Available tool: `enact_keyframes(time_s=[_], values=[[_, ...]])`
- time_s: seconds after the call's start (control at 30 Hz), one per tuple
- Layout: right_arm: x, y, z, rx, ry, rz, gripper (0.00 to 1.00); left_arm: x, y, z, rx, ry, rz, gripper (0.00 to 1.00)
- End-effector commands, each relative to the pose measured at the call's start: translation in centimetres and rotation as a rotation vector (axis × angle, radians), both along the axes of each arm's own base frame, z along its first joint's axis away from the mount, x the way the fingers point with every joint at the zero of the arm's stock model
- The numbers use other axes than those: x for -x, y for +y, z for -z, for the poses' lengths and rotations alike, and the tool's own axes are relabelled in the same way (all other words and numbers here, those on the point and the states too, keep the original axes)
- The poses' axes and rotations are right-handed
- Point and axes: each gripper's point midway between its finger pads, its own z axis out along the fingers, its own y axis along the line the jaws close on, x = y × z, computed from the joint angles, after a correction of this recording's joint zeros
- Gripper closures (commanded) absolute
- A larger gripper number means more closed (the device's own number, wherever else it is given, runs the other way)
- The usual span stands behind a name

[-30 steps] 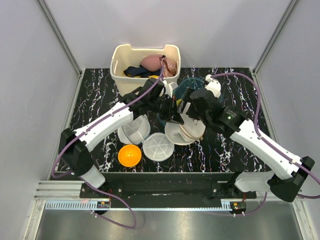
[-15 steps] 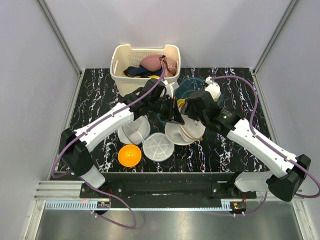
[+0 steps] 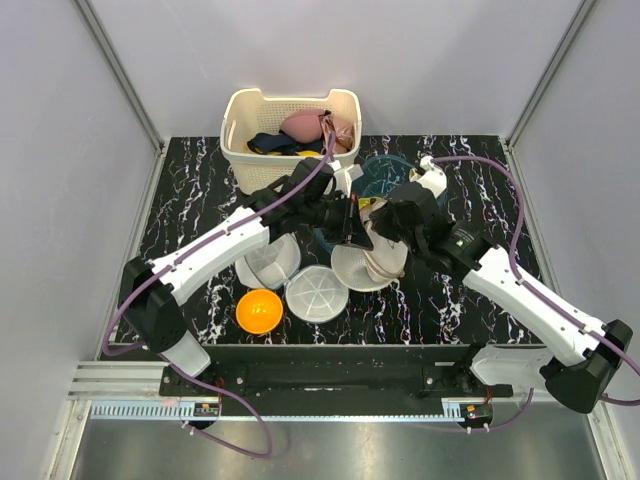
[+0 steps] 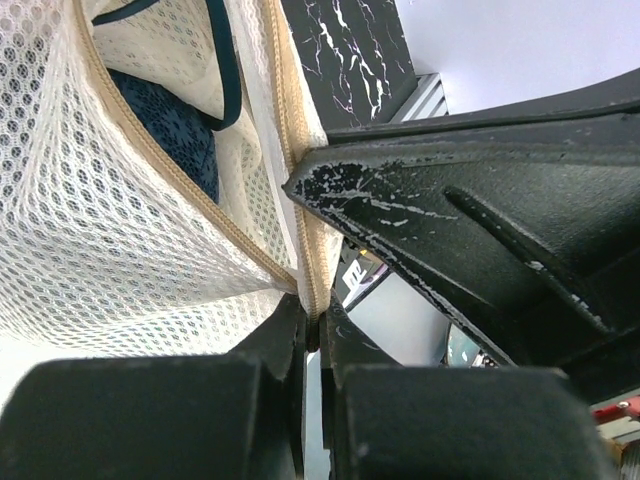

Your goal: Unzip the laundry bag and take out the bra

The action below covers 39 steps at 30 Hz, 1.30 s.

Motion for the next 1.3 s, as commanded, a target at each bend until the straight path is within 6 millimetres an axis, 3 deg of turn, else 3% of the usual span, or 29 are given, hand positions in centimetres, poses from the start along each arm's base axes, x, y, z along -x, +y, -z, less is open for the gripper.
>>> enact_keyframes(time_s=[0.0,0.07,0.1,0.2,0.23,0.43,1.0,1.1,1.13,1.27], values=[[0.2,-2.8,-0.5,0.045,-0.039,0.069,1.0,-0.3,-0.1,-3.3,0.068,-0.073,0.015,0.93],[0.5,-3.3,-0.8,0.043,-0.052,0.074,1.0,-0.2,-0.1,-3.5,0.076,-0.075,0.024,0.79],[0.7,-3.6,-0.8,0.053,-0.054,0.079,1.0,-0.3,0.0,-3.8,0.081,-0.086,0.027,0.6],[1.1,-4.2,-1.1,0.068,-0.059,0.077,1.0,-0.4,0.5,-4.3,0.079,-0.104,0.029,0.27],[1.2,-4.3,-1.1,0.071,-0.059,0.072,1.0,-0.4,0.6,-4.7,0.08,-0.11,0.028,0.2],[2.1,-4.9,-2.3,0.043,-0.085,0.062,1.0,-1.5,1.9,-5.7,0.094,-0.123,-0.014,0.18],[6.4,-9.7,-10.1,-0.035,-0.25,0.063,1.0,-3.3,3.0,-3.0,0.001,-0.065,-0.079,0.23],[6.5,-9.6,-10.1,-0.026,-0.243,0.052,1.0,-4.2,4.3,-5.2,-0.045,-0.147,-0.159,0.23],[6.4,-9.4,-10.0,-0.024,-0.238,0.049,1.0,-4.4,4.6,-7.1,-0.033,-0.197,-0.18,0.23],[6.1,-9.0,-9.1,-0.026,-0.222,0.047,1.0,-5.7,7.6,-11.4,-0.101,-0.381,-0.353,0.23]])
